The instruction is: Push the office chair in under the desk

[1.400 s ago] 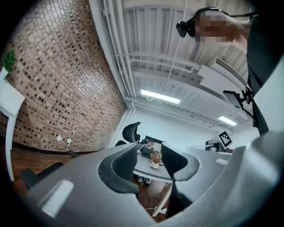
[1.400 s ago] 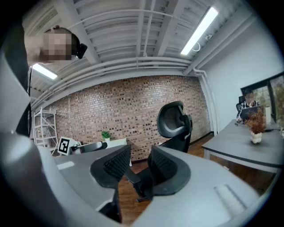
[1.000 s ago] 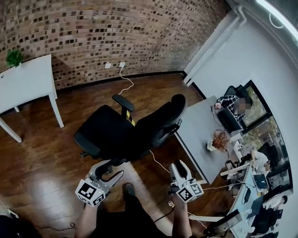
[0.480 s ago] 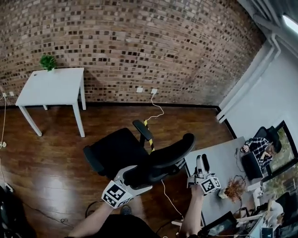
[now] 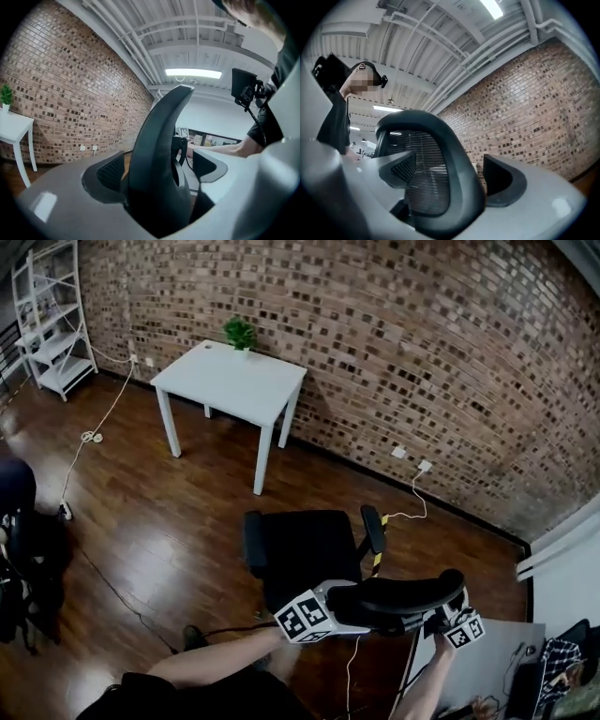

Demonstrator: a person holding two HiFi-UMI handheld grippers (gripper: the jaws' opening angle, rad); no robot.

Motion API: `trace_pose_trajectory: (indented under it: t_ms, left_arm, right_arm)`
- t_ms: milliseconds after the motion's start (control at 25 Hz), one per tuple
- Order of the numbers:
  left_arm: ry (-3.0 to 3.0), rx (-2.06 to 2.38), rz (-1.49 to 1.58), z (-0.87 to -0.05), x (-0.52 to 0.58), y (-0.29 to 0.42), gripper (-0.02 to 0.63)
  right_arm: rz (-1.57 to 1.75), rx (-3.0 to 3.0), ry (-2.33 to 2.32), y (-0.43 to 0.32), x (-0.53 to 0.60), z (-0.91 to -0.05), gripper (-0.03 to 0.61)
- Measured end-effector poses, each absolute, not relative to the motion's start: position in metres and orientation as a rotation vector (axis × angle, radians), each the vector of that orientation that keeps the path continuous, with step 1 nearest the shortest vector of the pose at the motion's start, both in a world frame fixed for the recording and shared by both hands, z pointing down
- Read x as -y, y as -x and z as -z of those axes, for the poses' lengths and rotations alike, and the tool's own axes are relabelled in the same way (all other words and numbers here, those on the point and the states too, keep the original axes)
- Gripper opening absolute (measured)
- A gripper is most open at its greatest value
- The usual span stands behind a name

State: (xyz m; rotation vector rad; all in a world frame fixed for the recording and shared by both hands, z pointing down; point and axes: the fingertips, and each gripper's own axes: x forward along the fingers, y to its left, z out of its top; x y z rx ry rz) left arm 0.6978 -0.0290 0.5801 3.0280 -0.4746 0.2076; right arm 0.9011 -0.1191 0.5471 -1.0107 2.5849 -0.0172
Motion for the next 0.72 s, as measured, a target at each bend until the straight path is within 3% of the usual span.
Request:
trace_pose_trajectory:
  t_ms: [40,160,200,240,280,640,720]
  left_arm:
    - [-3.033,0.466,-0.235,-0.581,0.031,-0.697,0.52]
    - [-3.05,0.427,-0.252,-0.575,0.033,-0.692,0.263]
    - [-3.044,0.428,-0.243,-0.574,0.034,-0.689,0.239]
    - [-3.033,0.452,-0.24,-0.574,0.036,-0.685,0.241]
    - [-3.018,0.481,-0.247,-0.577,0.037,-0.68,0.34]
    - [-3.082,0.419,-0.222,-0.564,0.019,-0.563,0.374]
    - [-3.137,0.444,-0.215,-0.556,0.019,-0.547,0.468]
  right_arm:
    - [0.002,-2.631,0.989,-0.89,0.126,-0.548,0.455]
    - [-0.02,-2.754,0.941,-0.869,0.137,-0.546,0.389]
    - [-0.007,-2.769,0.927,-0.866,0.137,-0.545,0.373]
    - [0.004,-2.775,0.921,-0.863,0.136,-0.545,0.373]
    - [0.009,-2.777,0.924,-0.859,0.133,-0.545,0.377]
    - [-0.078,-2.772,0.865,-0.777,0.063,-0.542,0.366]
    - [-0.15,-2.769,0.938,-0.781,0.052,-0.548,0.317]
